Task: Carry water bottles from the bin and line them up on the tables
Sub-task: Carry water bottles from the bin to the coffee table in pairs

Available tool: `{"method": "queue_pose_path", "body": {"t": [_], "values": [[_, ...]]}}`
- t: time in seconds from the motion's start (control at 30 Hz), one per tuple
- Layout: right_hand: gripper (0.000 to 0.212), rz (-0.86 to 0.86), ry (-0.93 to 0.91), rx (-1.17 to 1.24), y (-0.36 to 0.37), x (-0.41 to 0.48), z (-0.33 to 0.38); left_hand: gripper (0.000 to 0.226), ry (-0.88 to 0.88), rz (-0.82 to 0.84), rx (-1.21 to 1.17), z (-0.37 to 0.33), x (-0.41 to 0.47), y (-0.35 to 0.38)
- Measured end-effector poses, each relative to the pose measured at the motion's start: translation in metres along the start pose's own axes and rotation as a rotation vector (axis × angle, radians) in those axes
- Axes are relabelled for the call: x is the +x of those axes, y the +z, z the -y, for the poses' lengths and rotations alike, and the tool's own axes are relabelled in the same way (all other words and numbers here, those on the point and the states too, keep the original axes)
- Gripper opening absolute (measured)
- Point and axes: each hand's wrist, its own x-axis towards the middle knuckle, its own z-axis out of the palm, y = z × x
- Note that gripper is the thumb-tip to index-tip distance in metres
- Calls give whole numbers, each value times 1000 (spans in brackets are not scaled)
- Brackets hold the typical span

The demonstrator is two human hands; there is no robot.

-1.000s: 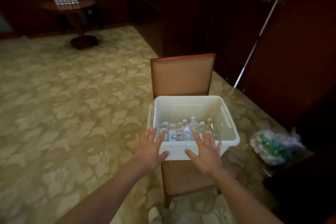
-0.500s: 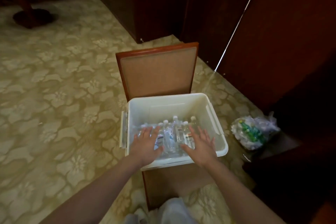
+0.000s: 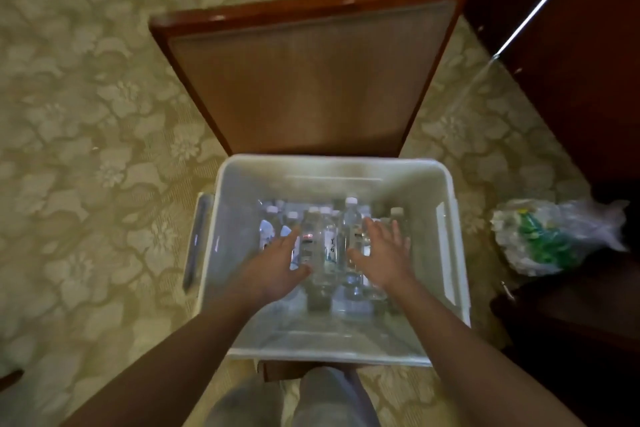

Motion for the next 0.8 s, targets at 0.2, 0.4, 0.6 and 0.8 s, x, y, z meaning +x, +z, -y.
{"method": "queue_pose_path", "body": {"t": [0.2,0.4,0.6,0.8], "values": [[80,86,-3,-76,17,75,-16,70,-129,36,-102,0,58,22],[77,103,-8,-222,34,128,-28,70,-227,87,-301,-6,105,48],[74,125,36,-181,37,148,-29,88,-302,34,-285,-4,133,67],[79,179,88,-182,33,156,-25,73,-351,-65,-291,-14,140,73]]}}
